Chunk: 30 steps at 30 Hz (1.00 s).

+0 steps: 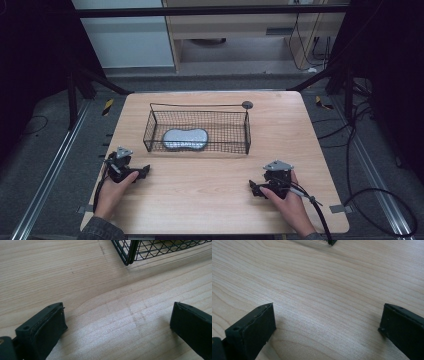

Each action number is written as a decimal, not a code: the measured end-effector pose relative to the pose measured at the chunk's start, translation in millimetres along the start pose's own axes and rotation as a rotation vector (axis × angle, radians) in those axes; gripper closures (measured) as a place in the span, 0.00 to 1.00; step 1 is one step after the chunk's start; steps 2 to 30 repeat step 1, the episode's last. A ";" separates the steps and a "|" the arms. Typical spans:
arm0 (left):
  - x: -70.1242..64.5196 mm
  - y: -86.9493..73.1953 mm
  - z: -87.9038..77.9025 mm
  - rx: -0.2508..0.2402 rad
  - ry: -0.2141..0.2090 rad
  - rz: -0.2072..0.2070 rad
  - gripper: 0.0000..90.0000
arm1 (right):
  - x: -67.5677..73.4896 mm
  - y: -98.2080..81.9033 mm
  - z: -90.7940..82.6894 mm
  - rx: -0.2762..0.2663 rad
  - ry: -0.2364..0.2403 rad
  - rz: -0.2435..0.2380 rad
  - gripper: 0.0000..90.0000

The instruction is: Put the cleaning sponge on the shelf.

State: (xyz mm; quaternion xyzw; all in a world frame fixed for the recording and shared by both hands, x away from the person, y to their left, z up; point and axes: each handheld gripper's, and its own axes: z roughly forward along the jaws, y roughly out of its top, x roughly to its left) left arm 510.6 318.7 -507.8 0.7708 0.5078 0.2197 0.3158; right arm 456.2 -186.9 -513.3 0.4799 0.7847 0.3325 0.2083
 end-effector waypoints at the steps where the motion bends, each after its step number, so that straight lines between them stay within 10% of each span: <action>1: 0.0 0.0 0.0 0.000 0.000 0.000 0.00 | 0.0 0.0 0.0 0.000 0.000 0.000 0.00; 30: 0.0 0.0 0.0 0.000 0.000 0.000 0.00 | 0.0 0.0 0.0 0.000 0.000 0.000 0.00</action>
